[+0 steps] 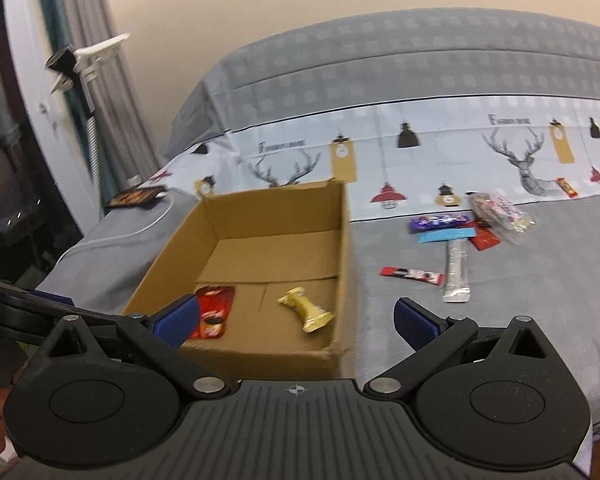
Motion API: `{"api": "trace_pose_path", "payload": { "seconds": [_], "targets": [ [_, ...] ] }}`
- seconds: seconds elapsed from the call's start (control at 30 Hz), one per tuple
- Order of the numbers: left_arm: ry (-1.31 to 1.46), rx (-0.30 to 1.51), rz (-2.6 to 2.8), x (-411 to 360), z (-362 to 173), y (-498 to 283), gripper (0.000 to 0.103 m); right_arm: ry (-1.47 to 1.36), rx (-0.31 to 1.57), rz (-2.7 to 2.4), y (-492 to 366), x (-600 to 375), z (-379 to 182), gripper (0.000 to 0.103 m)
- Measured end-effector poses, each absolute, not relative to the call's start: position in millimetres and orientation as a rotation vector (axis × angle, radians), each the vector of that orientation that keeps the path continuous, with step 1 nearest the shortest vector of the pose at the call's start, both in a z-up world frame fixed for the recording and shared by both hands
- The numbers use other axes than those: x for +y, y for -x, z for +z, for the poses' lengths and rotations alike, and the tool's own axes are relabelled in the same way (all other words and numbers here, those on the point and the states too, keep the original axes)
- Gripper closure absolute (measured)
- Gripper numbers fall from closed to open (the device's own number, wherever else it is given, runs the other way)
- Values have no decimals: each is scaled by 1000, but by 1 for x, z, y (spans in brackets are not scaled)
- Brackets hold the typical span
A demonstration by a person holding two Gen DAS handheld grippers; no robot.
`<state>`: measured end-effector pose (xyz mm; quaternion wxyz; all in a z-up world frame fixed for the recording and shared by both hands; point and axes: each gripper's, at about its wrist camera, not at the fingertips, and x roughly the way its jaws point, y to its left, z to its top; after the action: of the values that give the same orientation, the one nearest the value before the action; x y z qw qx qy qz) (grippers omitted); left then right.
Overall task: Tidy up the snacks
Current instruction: 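Move both tools back to the snack pile and lower them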
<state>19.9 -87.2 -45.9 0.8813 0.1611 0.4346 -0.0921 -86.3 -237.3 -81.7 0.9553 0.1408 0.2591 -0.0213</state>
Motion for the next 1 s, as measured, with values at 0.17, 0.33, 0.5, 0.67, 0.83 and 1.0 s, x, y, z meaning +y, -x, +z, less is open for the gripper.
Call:
{"api": "trace_pose_path", "payload": {
  "seconds": [0.17, 0.33, 0.5, 0.67, 0.83, 1.0],
  "targets": [
    [-364, 898, -243, -131, -40, -35, 0, -337, 503, -144, 88, -281, -85, 1],
    [-418, 901, -341, -189, -39, -58, 0, -382, 486, -277, 92, -339, -94, 1],
    [-472, 920, -427, -256, -50, -96, 0, -394, 483, -382, 87, -399, -104, 0],
    [-544, 906, -471, -334, -78, -149, 0, -378, 507, -431, 51, -466, -117, 0],
    [-621, 990, -487, -400, -133, -219, 0, -348, 569, -367, -15, -524, -137, 0],
    [-666, 1011, -486, -435, -177, -272, 0, -209, 674, -294, -97, -578, -167, 0]
  ]
}}
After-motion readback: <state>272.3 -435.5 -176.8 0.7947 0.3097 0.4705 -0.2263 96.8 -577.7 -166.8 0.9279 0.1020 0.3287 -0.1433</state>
